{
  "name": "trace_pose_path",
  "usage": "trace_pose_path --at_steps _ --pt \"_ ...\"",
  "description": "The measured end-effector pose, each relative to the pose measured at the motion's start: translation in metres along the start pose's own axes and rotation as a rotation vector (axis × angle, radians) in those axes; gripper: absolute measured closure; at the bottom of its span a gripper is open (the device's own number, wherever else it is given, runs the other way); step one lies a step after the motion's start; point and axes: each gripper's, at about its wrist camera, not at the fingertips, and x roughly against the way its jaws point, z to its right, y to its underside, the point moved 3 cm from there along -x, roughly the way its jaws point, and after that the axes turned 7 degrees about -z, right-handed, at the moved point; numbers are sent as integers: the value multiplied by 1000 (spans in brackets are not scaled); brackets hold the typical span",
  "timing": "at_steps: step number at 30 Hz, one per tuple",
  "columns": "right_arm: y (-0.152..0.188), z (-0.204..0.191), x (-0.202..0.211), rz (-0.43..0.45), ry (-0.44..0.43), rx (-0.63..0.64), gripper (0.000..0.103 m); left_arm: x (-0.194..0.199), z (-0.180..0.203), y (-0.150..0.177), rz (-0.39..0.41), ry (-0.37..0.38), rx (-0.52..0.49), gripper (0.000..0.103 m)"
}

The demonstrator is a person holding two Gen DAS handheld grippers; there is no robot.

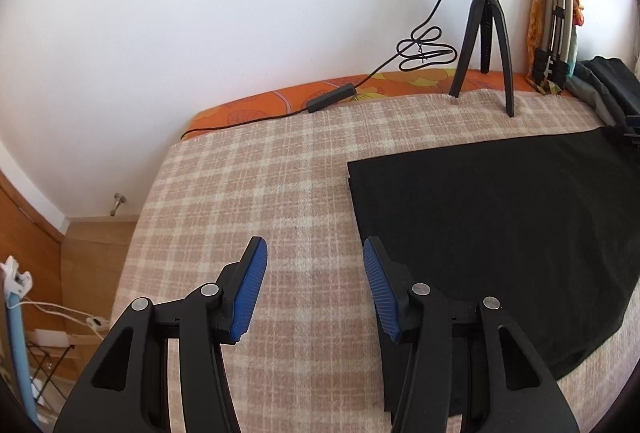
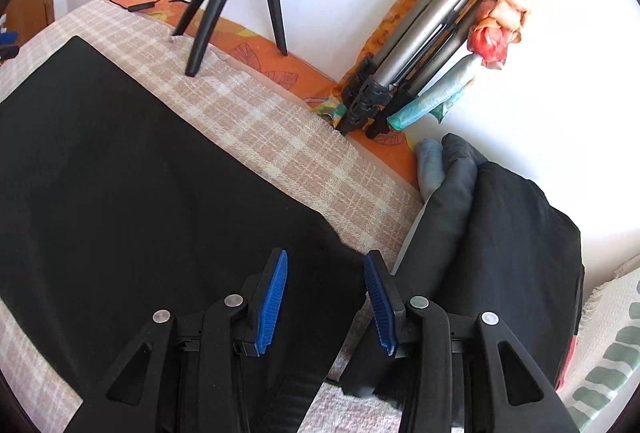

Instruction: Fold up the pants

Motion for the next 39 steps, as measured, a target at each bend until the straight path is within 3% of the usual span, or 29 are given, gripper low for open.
trace_pose_path --at_steps 6,10,14,18,21,26,28,33,35,37,39 --pt "17 -69 59 93 -216 114 61 24 16 44 2 61 -24 54" --pt "23 -137 76 86 -388 230 61 25 22 64 -9 89 -2 54" --pt "23 -196 76 60 -428 343 61 29 20 80 -15 116 45 54" --pt "21 -228 69 31 -427 378 64 36 19 89 -10 136 72 54" --pt "17 -234 62 9 -426 370 71 42 19 93 -4 145 73 54" --pt "19 -236 58 -20 -419 368 99 46 24 94 1 153 59 54" --pt "22 -236 61 -24 -439 369 103 48 28 93 5 153 50 54" --pt "36 -237 66 -40 -467 402 103 52 37 88 20 151 19 54" --pt "38 -236 66 -23 -437 390 103 50 42 85 25 144 -11 54" --pt "40 -232 67 -11 -466 352 103 45 48 82 14 129 -60 54" --pt "40 -226 71 8 -495 307 92 42 50 80 -1 142 -53 54"
